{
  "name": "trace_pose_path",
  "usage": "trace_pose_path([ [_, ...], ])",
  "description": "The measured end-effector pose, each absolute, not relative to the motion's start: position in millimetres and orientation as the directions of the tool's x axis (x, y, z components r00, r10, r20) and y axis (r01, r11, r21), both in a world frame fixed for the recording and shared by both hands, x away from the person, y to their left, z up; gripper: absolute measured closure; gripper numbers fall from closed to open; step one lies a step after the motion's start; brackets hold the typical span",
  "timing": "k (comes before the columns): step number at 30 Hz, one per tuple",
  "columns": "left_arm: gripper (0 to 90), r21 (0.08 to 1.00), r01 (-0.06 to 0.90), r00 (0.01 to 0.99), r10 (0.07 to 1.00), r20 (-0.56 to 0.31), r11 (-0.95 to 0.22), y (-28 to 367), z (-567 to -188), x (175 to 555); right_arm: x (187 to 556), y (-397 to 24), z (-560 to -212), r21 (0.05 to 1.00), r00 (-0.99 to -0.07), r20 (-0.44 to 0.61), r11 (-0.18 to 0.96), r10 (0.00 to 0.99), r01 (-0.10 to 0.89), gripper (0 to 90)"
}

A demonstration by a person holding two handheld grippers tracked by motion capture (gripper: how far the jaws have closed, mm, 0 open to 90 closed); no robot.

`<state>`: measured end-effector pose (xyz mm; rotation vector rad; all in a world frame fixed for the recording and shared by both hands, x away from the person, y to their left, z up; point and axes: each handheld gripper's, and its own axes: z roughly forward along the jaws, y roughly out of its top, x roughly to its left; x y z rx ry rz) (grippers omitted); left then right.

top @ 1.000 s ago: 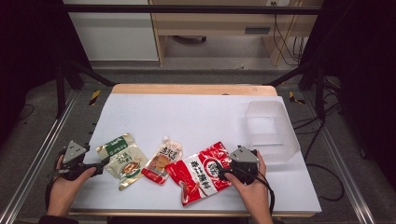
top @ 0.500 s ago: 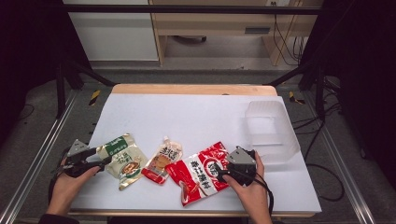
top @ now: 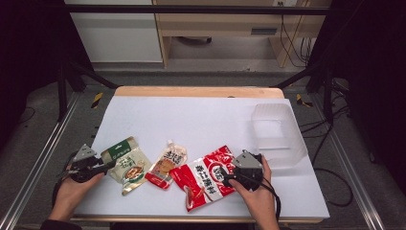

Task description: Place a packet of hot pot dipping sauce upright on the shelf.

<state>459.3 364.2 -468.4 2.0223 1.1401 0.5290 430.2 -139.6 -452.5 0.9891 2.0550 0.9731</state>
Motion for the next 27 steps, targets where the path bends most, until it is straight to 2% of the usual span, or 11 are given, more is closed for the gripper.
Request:
trace_pose_path([
  [1,72.1,0.768,0.545,0.524,0.852,0.003,-0.337,364,-468,459,430,-140,-453,0.826,-0.503,-0.229,0.440,0.833,0.352,6.6],
  [4,82.3,0.762,0.544,0.534,0.845,0.009,-0.351,364,-466,459,431,-140,-453,0.826,-0.505,-0.229,0.441,0.832,0.351,6.6],
  [7,88.7,0.767,0.538,0.541,0.841,0.005,-0.351,364,-462,458,431,-140,-453,0.825,-0.505,-0.233,0.444,0.831,0.350,6.4],
  [13,90.0,0.777,0.513,0.547,0.837,0.033,-0.365,363,-455,453,431,-142,-452,0.823,-0.499,-0.238,0.446,0.833,0.351,6.1],
  [18,90.0,0.795,0.508,0.538,0.843,0.006,-0.330,369,-449,448,431,-142,-452,0.822,-0.503,-0.238,0.448,0.831,0.352,6.2],
  [27,90.0,0.832,0.452,0.557,0.830,0.019,-0.322,375,-435,440,431,-143,-453,0.817,-0.494,-0.242,0.450,0.835,0.360,6.1],
])
